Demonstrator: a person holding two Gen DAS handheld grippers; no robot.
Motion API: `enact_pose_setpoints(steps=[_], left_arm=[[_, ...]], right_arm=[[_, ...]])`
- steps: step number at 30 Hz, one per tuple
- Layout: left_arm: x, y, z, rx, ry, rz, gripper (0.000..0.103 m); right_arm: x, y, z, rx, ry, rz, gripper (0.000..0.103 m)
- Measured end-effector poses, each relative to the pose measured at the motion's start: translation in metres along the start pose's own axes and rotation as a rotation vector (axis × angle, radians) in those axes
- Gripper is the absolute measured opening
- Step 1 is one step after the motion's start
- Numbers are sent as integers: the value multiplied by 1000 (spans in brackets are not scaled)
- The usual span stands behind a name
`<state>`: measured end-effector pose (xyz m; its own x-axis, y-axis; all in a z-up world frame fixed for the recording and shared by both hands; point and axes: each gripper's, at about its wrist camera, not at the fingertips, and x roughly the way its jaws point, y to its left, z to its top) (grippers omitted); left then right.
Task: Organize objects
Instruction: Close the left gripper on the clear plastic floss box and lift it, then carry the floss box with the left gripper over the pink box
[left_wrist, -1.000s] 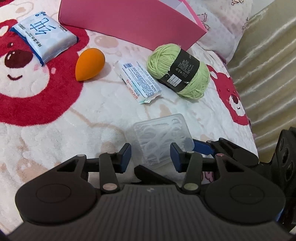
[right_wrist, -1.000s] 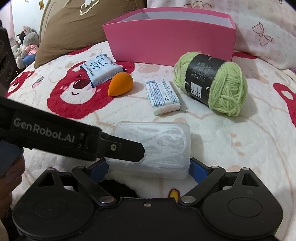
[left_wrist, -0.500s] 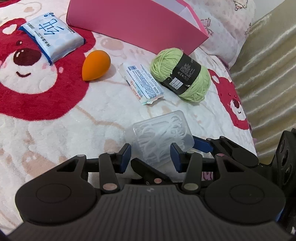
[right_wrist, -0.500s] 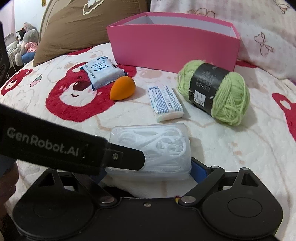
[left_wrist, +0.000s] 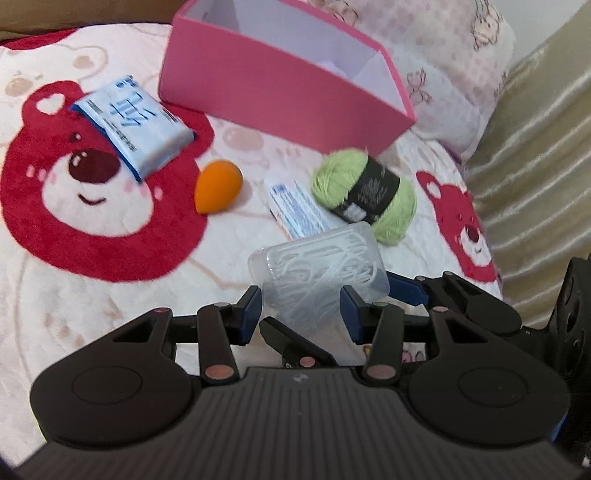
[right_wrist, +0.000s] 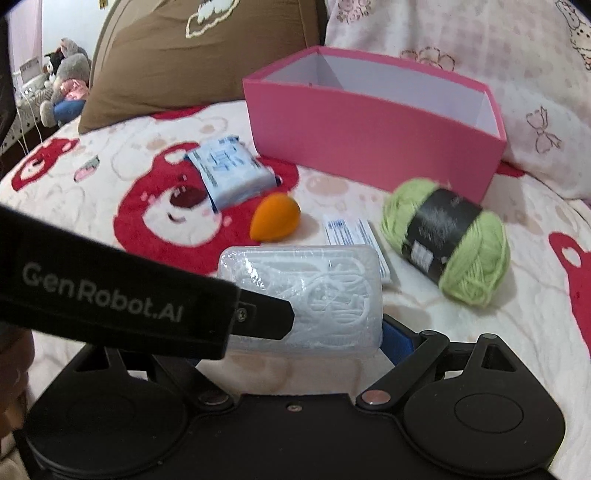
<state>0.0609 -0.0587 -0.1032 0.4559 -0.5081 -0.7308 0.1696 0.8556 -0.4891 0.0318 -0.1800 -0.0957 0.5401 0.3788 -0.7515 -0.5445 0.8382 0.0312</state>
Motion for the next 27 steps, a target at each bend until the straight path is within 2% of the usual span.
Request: enact_pose_setpoints(steps=[2,5,8,20,27], left_arm=[[-8,2,4,-39,-6,22,44],[-19,4,6,-29,-22,44,44],[-26,11,13,-60,-17,28,44],[-56,-3,30,-31,-68,2,45],[-72,-16,55,4,-88,25,46]], right_arm=[[-2,3,7,0,-2,9,94],[-2,9,14,4,-1,36,94],[-3,17,20,5,-4,50,94],[-27,11,49,48,-20,99,95],[-39,16,72,18,-54,81,95]])
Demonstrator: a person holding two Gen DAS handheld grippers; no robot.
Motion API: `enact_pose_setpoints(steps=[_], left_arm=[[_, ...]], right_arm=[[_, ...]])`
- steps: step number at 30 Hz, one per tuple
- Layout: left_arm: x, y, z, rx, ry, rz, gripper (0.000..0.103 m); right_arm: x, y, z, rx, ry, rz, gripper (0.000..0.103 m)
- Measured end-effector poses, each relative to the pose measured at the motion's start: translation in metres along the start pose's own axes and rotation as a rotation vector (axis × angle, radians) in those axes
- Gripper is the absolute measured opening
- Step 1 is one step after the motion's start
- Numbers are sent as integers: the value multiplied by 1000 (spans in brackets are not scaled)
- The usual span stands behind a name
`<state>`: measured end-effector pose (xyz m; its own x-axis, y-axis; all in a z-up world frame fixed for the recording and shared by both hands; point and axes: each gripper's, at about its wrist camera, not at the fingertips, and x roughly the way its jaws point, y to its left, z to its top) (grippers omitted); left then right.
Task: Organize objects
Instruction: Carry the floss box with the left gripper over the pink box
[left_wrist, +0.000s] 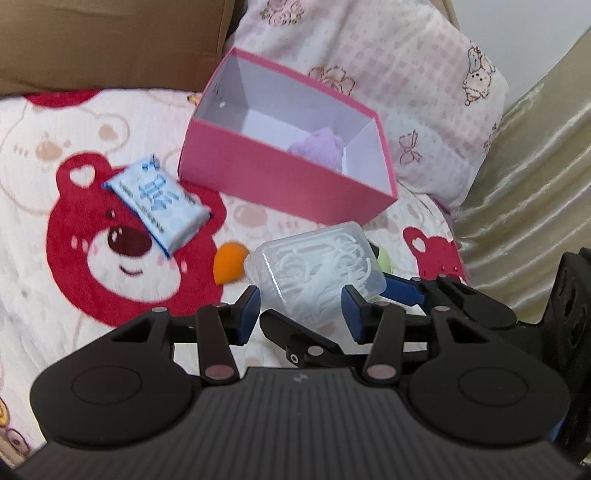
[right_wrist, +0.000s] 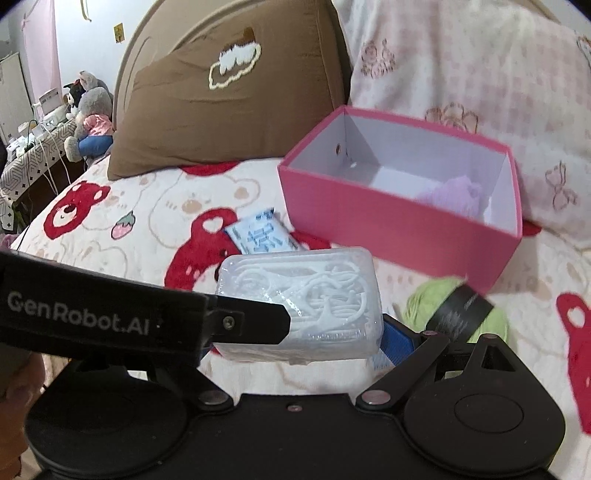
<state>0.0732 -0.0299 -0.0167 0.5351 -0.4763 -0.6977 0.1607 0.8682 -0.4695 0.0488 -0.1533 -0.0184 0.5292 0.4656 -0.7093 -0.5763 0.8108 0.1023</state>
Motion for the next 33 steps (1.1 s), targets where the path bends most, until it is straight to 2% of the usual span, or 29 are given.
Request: enact_pose_setpoints(steps=[7,11,17,20,25,28,33], left_arm=[[-14,-14,44,34,-5,16,46],[-15,-22,71,47,3,49,45],[-1,-18,103,-26,-1,38,44],[13,-17,120,-68,37,-13,44],[36,-19,141,-85,54,-46,44],[48,-20,155,-64,37,-33,44],[77,-20,179,-30,21,10,45]], right_arm=[[-11,-4,38,21,-32,14,95],[-11,-12,64,76,-10,41,95],[12,-14,109,21,107,66,94],[25,-21,125,28,193,37,94],[35,-35,144,-24,259,-7,94],[46,-44,153,-29,256,-10,94],[70,-65,161,17,171,13,94]])
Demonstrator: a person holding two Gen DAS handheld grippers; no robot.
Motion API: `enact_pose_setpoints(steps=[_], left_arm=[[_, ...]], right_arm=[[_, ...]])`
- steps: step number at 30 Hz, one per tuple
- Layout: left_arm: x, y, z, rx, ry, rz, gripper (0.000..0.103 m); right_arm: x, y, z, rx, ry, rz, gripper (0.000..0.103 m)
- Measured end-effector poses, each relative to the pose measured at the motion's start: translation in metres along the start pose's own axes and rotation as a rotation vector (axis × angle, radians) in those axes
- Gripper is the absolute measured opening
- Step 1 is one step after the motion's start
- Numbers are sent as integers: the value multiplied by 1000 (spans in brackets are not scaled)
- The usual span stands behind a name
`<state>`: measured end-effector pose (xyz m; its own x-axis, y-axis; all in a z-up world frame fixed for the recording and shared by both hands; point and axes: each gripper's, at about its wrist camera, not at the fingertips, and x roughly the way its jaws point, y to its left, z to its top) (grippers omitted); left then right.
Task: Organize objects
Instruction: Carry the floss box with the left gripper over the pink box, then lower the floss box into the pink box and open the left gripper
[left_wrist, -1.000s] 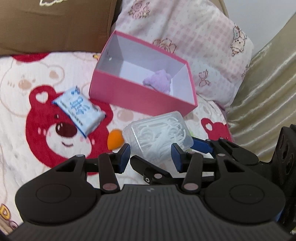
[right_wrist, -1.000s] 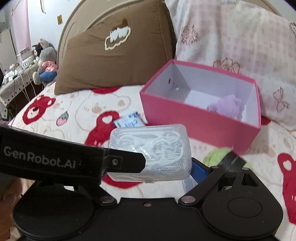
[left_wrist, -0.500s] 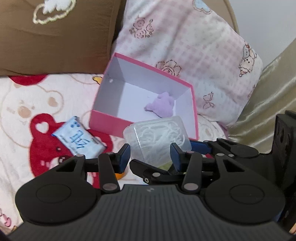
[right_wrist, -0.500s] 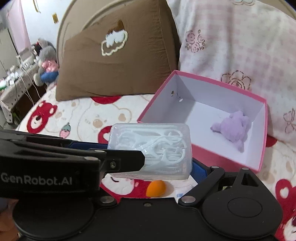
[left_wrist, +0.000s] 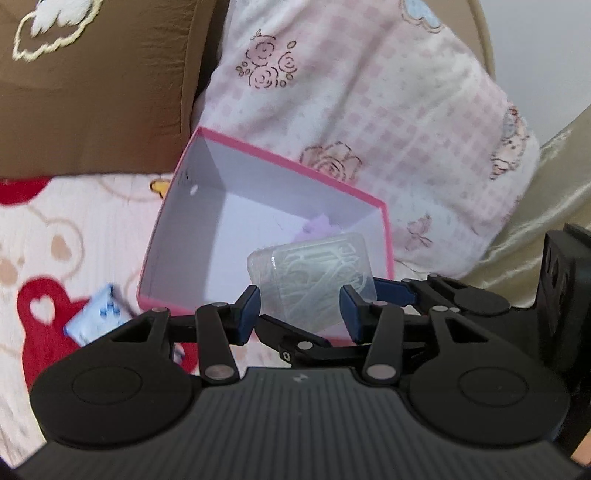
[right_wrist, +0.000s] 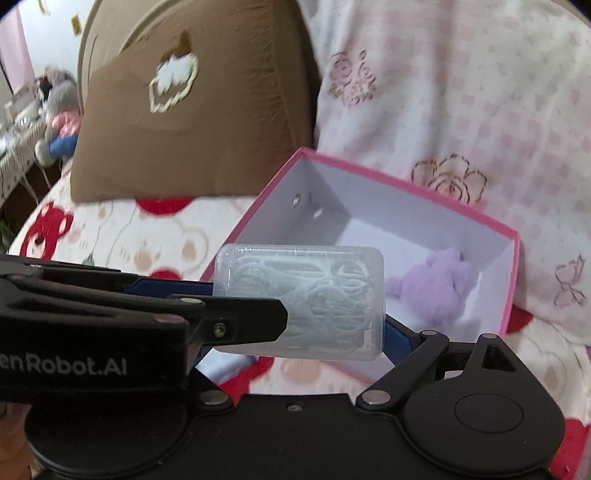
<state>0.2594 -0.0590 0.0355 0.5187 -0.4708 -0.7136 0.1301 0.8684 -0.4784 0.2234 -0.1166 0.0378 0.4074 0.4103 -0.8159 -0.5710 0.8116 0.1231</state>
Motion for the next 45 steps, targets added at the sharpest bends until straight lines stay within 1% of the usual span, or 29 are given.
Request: enact_pose_setpoints(steps=[2,7,9,11,16,21,24,26,28,30,34,37,41,45], left_arm=[[18,-2,10,23,8,21,45],[62,0,30,28,56,44,44],[75,4,35,17,71,29,45],[85,5,39,17,78,25,45],[112,11,50,5,88,47,45],[137,12,60,23,94,77,45],[150,16,66,26,89,75,46],[156,16,66,47,105,58,46],[160,14,62,58,123,59,46],[163,12,61,75,128,57,46],[170,18,65,48,140,49,46],[172,22,68,46,138,62,45],[180,30,71,15,152,81,45],[190,35,75,1,158,105,44]], right_arm=[[12,-9,4,20,-19,11,94],[40,-33,11,49,-50,7,94],[53,-43,16,51,-25,12,94],[61,-53,18,69,-20,18,94],[82,-73,26,105,10,53,94],[102,-84,33,108,43,54,95],[112,-92,35,129,73,75,95],[116,-95,36,131,77,76,94],[118,-94,33,111,67,42,94],[118,-95,30,101,71,34,92],[121,-104,27,137,71,43,91],[126,-106,31,131,78,41,86],[136,-106,39,115,104,44,85],[147,-104,43,85,134,25,78]])
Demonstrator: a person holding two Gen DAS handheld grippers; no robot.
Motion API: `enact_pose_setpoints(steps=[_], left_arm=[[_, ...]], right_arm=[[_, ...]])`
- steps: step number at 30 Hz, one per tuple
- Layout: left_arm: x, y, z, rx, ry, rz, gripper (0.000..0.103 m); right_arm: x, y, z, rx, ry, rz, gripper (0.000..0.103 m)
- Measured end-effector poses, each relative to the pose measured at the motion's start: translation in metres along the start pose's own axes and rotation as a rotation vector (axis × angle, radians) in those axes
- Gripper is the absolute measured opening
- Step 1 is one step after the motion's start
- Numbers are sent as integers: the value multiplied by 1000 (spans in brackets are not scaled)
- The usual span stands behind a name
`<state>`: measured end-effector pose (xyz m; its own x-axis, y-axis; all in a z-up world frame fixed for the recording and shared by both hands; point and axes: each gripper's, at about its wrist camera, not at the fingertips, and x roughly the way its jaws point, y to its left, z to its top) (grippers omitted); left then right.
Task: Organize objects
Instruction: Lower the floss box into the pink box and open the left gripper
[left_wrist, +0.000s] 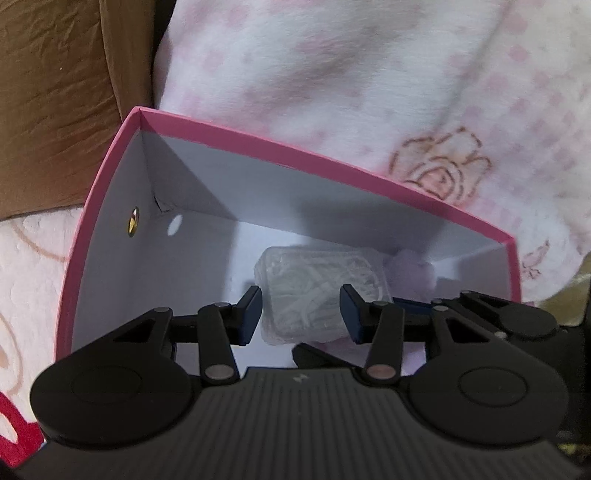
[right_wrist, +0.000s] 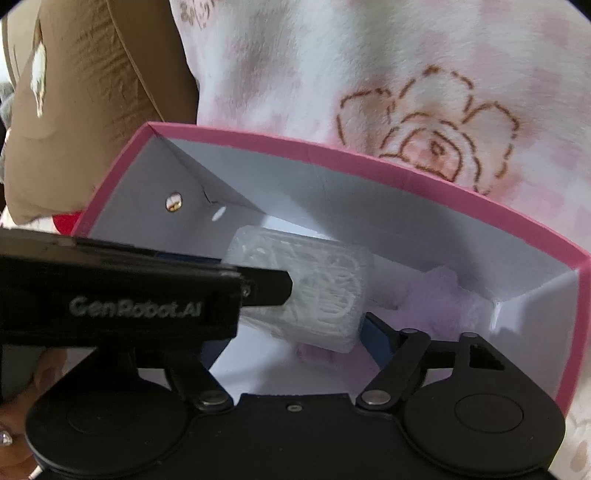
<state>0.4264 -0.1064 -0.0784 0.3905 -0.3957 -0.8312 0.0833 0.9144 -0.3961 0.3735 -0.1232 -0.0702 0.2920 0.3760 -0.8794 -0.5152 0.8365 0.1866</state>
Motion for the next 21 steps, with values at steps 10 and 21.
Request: enact_pose_setpoints(steps=[10,21], left_arm=[[7,-21,-2,91,-42,120,44],[19,-35,-8,65,-3,79,44]], right_arm=[[6,-14,5,73,13,-3,54],[5,-27,3,88,16,-115,50]])
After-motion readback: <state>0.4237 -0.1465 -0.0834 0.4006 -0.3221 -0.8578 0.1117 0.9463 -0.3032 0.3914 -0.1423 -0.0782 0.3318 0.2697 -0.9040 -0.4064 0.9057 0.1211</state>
